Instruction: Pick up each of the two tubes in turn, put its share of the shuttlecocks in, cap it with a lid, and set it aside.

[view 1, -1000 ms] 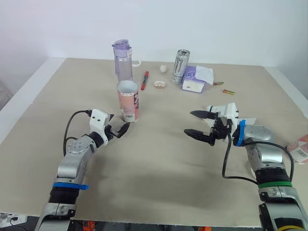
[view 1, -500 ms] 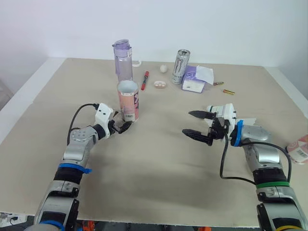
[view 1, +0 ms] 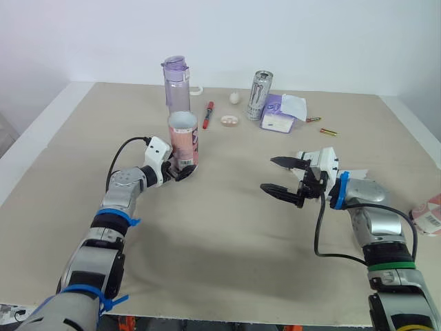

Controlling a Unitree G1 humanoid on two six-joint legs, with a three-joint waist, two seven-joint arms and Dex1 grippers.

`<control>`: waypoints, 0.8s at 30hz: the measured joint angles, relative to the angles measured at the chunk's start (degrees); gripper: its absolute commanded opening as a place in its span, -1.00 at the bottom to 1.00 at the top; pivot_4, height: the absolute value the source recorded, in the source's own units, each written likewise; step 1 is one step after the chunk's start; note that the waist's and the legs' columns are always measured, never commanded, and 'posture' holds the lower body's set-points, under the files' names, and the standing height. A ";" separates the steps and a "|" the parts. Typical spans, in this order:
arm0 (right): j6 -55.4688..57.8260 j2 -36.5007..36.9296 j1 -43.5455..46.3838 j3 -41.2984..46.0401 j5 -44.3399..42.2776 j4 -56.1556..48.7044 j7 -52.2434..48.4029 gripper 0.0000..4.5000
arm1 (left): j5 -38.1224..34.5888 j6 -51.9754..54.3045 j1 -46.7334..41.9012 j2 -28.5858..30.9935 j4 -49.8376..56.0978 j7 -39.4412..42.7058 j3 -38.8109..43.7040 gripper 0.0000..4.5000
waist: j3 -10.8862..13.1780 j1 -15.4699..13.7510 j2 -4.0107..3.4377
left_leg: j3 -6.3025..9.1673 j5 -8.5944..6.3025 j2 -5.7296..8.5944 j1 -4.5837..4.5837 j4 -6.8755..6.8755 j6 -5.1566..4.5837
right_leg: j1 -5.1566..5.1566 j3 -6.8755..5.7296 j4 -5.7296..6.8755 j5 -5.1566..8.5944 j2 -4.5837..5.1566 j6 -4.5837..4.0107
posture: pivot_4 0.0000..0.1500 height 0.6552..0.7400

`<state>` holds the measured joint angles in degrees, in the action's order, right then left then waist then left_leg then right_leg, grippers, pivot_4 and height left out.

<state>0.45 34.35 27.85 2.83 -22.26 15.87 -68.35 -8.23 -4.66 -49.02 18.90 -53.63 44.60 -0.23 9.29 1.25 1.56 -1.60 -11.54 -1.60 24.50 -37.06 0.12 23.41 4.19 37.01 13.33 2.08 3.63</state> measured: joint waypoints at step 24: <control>3.40 1.29 -2.56 0.28 -0.62 -5.70 2.27 0.98 | 1.67 -7.92 -8.12 -3.87 -15.64 -3.24 2.44 1.00 | 0.01 -0.01 0.02 | 0.07 0.00 0.02 0.12 -0.11 0.00 | 0.03 -0.06 0.02 0.01 0.01 0.03 | 1.00 1.00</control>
<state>3.86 35.64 25.29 3.11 -22.88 10.17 -66.08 -6.55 -12.58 -57.14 15.04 -69.26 41.36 2.21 9.30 1.24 1.57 -1.53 -11.54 -1.58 24.61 -37.18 0.13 23.45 4.12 37.03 13.34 2.08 3.66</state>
